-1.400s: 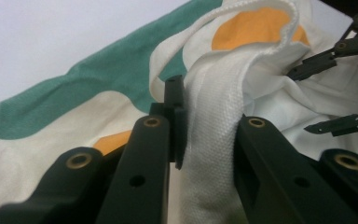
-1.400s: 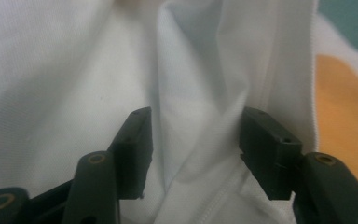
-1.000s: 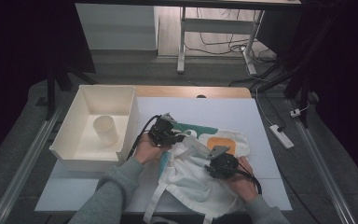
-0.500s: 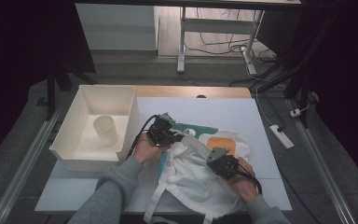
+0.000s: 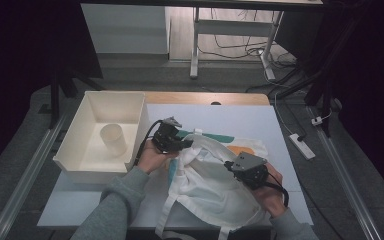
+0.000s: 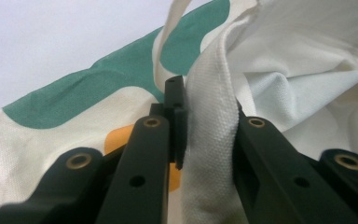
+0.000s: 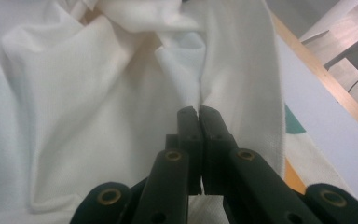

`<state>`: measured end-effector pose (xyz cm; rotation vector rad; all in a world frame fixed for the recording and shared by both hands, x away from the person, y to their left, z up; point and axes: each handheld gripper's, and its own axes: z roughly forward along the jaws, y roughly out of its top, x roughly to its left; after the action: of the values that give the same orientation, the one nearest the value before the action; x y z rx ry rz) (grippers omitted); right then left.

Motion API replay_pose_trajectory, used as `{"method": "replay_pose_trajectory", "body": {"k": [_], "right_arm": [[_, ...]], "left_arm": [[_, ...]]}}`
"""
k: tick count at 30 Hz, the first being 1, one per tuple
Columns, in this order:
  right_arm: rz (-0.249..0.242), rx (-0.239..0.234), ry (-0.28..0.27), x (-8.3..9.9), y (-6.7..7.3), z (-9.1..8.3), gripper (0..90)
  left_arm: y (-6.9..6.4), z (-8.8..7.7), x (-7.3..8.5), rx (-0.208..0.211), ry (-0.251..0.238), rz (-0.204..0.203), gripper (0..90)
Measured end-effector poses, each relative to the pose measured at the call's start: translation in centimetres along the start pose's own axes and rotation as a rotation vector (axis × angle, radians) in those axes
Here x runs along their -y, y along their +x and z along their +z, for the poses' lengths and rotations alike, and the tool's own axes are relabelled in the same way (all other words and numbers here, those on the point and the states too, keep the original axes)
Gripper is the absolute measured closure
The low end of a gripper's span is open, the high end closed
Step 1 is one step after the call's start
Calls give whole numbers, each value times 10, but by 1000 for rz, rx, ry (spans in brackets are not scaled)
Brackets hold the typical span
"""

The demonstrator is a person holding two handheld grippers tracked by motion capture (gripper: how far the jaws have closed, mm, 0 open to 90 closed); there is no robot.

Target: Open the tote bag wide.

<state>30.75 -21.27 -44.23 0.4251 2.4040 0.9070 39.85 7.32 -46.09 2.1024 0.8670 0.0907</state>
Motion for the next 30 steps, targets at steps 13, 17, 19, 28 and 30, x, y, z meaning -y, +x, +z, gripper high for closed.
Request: {"method": "replay_pose_trajectory", "body": {"k": [13, 17, 19, 28, 30], "right_arm": [[92, -27, -112, -7, -25, -19, 886], [195, -5, -130, 6, -48, -10, 885], [228, 13, -140, 12, -56, -4, 884], [261, 79, -108, 17, -82, 28, 884], [260, 84, -97, 17, -85, 33, 884]], "left_arm": [[-12, -15, -5, 4, -39, 34, 802], [-16, -7, -6, 10, -15, 43, 803], [-16, -2, -6, 12, -3, 42, 803], [-12, 12, -3, -1, 33, 28, 808], [-10, 14, -3, -2, 35, 24, 809]]}}
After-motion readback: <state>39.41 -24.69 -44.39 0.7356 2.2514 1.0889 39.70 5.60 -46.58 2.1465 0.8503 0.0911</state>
